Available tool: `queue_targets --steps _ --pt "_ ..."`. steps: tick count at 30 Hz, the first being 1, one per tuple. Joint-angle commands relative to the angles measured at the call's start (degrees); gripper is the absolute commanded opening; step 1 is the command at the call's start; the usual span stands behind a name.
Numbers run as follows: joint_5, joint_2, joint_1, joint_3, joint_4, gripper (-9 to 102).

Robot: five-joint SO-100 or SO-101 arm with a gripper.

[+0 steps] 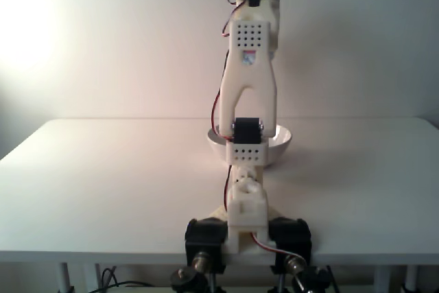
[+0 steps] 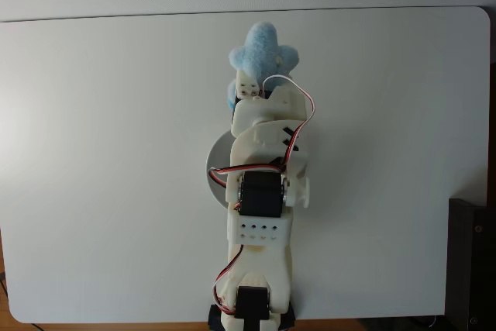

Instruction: Grasp a skyblue doll and put it into the bowl.

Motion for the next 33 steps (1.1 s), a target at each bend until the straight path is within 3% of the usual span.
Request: queue_targets --steps 1,13,21,33 --pt "-0.3 7.2 -0.4 -0.2 4.7 0" --pt "-0.2 16.8 -1.7 -0.1 23.1 2" --pt "-0.2 20.7 -1.7 2.3 27.3 9" --pt "-0.1 21.6 -1.6 21.3 27.6 10"
